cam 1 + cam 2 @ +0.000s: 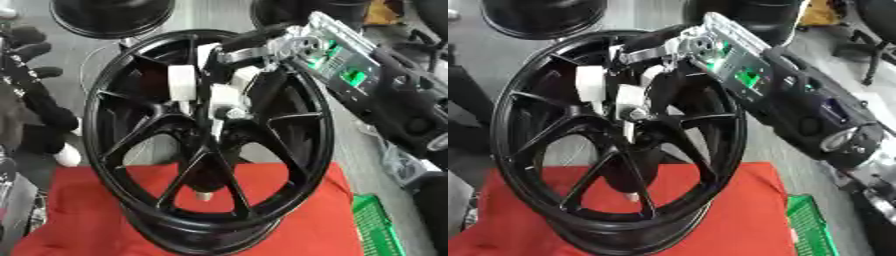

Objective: Pull the pin out of the wheel hub.

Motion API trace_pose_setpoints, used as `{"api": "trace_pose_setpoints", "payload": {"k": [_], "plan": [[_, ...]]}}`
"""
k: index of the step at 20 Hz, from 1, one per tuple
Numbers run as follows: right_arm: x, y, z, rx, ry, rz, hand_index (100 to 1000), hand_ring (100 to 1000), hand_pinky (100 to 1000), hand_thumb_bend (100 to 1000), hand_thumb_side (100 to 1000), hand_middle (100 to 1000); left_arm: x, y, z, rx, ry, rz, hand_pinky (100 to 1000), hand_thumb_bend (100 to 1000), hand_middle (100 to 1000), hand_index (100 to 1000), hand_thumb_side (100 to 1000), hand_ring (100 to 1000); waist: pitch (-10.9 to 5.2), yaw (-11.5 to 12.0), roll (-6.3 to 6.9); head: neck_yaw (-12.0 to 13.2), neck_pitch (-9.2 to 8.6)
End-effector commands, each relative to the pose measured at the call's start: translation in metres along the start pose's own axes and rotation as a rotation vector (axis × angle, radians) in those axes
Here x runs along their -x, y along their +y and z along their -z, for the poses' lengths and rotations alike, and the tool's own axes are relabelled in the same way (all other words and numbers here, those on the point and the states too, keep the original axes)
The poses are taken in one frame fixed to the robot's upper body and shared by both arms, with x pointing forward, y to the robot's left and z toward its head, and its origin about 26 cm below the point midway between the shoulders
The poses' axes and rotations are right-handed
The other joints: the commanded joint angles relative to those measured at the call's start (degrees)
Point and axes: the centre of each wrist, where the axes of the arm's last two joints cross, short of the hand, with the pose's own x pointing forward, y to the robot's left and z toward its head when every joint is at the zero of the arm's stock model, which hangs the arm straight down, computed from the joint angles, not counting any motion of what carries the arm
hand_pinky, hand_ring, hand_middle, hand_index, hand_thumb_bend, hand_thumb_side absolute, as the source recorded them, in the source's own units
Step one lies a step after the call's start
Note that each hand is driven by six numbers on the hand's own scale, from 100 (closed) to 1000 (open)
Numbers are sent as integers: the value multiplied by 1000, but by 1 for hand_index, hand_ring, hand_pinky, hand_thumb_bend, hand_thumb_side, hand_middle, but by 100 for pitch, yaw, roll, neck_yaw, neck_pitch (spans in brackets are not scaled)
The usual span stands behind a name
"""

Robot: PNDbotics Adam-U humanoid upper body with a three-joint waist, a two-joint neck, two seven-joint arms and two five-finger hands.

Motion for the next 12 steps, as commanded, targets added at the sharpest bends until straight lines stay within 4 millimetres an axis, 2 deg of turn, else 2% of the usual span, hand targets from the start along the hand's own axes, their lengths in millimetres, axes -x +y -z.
{"api": "trace_pose_setpoints", "payload": {"k": [1, 12], "plan": [[-2, -10, -10, 32, 15, -30, 663, 678, 720, 229, 341, 470, -10, -1, 2, 14, -36, 11, 659, 156, 704, 713, 737, 808, -73, -9, 23, -21, 34], [-3, -18, -19, 90, 19, -36, 630, 641, 713, 243, 335, 434, -9, -1, 1, 18, -30, 15, 658, 154, 704, 712, 739, 811, -95, -13, 16, -61, 34]]}}
